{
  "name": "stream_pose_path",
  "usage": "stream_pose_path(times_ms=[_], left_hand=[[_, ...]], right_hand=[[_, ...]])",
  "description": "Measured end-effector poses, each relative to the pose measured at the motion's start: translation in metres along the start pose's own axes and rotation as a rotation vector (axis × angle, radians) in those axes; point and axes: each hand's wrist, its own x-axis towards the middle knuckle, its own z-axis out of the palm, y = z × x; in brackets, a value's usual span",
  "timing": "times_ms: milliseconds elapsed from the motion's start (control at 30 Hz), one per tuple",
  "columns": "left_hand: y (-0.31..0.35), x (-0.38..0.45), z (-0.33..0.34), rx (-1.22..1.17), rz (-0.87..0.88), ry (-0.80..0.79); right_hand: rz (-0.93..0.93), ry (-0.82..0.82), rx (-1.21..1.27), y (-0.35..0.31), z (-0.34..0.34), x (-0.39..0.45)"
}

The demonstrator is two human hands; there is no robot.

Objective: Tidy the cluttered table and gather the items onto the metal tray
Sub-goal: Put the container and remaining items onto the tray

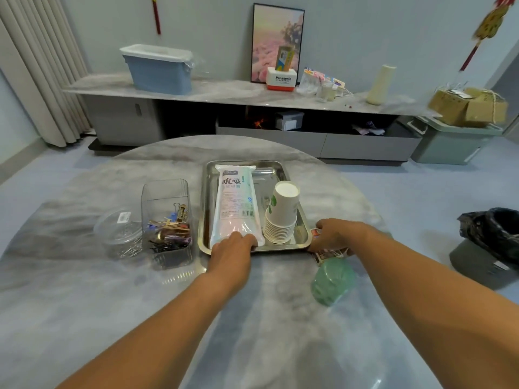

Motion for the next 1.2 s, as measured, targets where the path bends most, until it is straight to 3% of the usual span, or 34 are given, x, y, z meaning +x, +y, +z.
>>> stream_pose_path(times_ms=[367, 533, 800, 900, 1067, 1133, 1200], left_hand=[[0.003, -0.074, -0.003, 0.072, 0.032, 0.006], [0.005, -0.101, -0.002, 0.089, 0.032, -0.012], [0.0, -0.13, -0.011, -0.056, 0.015, -0.076], [-0.008, -0.135, -0.021, -0.267, -0.011, 0.139], [-0.04, -0.121, -0.053, -0.486, -0.185, 0.782], [-0.061, -0.11, -0.066, -0.535, -0.342, 0.881], [-0.088, -0.099, -0.077, -0.536, -0.513, 0.861]], right_hand=[[0.03, -0.029, 0.367, 0.012, 0.015, -0.062], [-0.077, 0.134, 0.283, -0.002, 0.029, -0.073], [-0.145, 0.394, 0.447, -0.039, 0.023, -0.084], [-0.111, 0.416, 0.54, -0.047, 0.019, -0.081], [-0.177, 0.633, 0.649, -0.071, 0.006, -0.083], [-0.304, 0.641, 0.681, -0.096, 0.001, -0.087], [-0.405, 0.558, 0.716, -0.13, 0.001, -0.089]])
